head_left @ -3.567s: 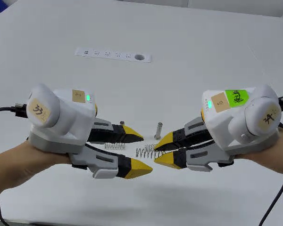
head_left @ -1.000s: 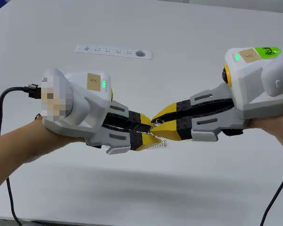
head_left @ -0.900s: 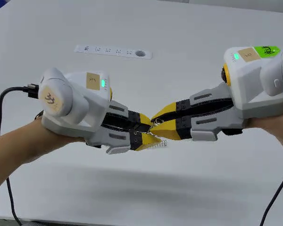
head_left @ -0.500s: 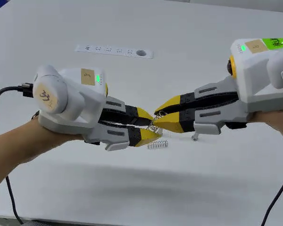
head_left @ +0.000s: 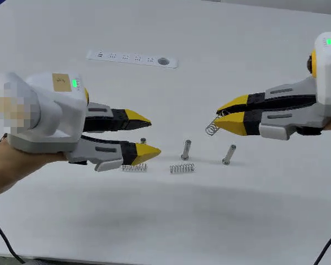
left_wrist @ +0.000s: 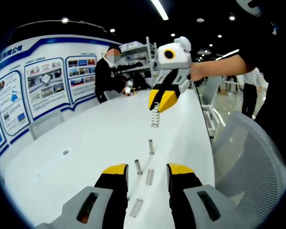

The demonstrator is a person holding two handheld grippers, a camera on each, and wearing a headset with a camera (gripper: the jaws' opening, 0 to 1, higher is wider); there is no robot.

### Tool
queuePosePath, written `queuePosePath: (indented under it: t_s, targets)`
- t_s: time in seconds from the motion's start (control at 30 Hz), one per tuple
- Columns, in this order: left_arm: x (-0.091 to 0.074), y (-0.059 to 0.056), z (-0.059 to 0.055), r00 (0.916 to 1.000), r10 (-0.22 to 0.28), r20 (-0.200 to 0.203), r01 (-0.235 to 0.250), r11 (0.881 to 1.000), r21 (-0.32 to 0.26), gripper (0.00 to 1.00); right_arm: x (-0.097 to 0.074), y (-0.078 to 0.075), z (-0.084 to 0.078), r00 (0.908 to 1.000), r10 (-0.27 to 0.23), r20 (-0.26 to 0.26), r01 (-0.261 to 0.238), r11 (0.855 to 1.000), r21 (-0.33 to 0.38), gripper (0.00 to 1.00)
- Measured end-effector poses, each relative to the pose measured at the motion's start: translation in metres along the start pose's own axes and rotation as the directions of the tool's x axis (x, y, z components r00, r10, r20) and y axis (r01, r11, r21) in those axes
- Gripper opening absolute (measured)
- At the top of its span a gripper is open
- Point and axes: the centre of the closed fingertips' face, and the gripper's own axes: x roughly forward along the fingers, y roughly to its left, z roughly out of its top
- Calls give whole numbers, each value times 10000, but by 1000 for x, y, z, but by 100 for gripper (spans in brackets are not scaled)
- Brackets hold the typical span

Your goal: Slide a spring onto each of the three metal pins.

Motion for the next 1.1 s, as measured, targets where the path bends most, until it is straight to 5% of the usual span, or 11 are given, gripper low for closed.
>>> queuePosePath:
  t_s: [0.3, 0.57, 1.1]
  targets:
    - [-24, 20, -8, 9965, 831, 89, -825, 9950, -557, 42, -14, -33, -29, 9923, -1067, -634, 1091, 9934, 351, 10]
    - [-38, 39, -10, 9905, 1349, 274, -1317, 9868, -945, 53, -11, -46, -51, 9850, -1376, -1044, 1452, 9870, 693, 10]
    - [-41, 43, -31, 9921, 1251, -48, -1243, 9792, -1606, 70, 5, -63, -86, 9723, -1515, -1781, 1745, 9771, 1218, 10]
